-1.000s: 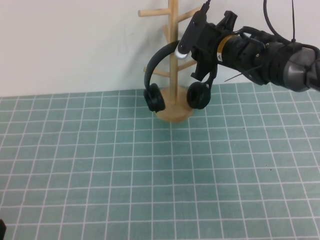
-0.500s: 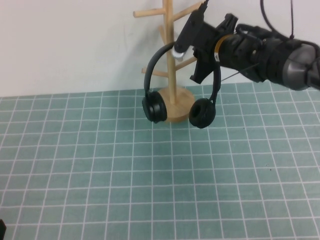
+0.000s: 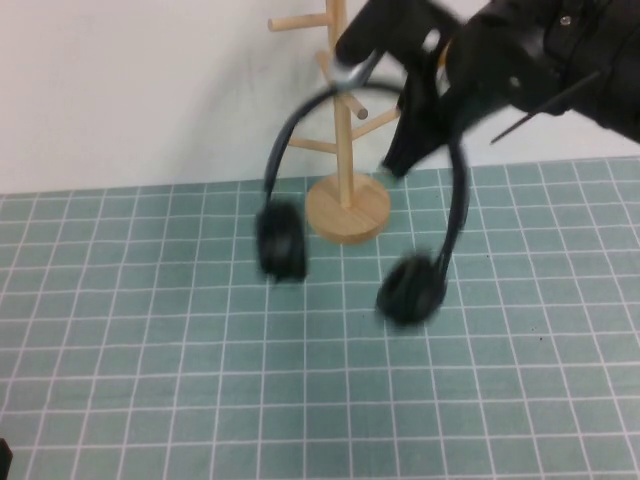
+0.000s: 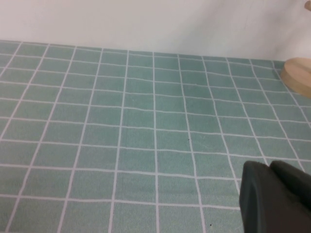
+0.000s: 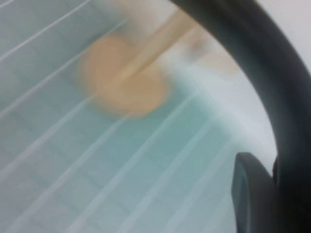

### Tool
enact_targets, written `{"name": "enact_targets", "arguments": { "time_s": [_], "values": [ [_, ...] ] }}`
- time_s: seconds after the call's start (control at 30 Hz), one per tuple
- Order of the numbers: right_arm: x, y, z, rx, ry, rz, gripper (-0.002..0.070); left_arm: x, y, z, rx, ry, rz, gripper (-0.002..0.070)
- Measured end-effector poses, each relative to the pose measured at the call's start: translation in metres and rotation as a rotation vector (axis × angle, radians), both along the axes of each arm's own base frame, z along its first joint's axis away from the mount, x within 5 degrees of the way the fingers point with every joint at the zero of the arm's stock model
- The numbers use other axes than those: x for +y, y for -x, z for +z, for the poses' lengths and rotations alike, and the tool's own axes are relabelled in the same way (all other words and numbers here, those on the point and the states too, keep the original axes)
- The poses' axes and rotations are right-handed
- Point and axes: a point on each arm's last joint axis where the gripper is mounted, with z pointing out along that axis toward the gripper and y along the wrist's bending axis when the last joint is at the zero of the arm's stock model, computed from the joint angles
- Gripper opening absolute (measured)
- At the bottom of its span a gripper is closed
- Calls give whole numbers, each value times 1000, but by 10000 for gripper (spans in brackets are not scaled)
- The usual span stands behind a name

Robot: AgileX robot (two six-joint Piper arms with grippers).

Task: Take out the headphones from the headphone stand
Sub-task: Place the headphones on the table

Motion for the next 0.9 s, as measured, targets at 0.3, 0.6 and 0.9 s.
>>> {"name": "enact_targets", "arguments": {
  "time_s": [0.3, 0.6, 0.9],
  "values": [
    [43, -12, -94, 388, -22, -50, -8, 0, 0, 0, 0, 0, 0, -3],
    [57, -32, -174, 496, 78, -76, -8, 0, 0, 0, 0, 0, 0, -3],
    [65, -46, -182, 379, 7, -64, 142, 0, 0, 0, 0, 0, 0, -3]
  ]
}}
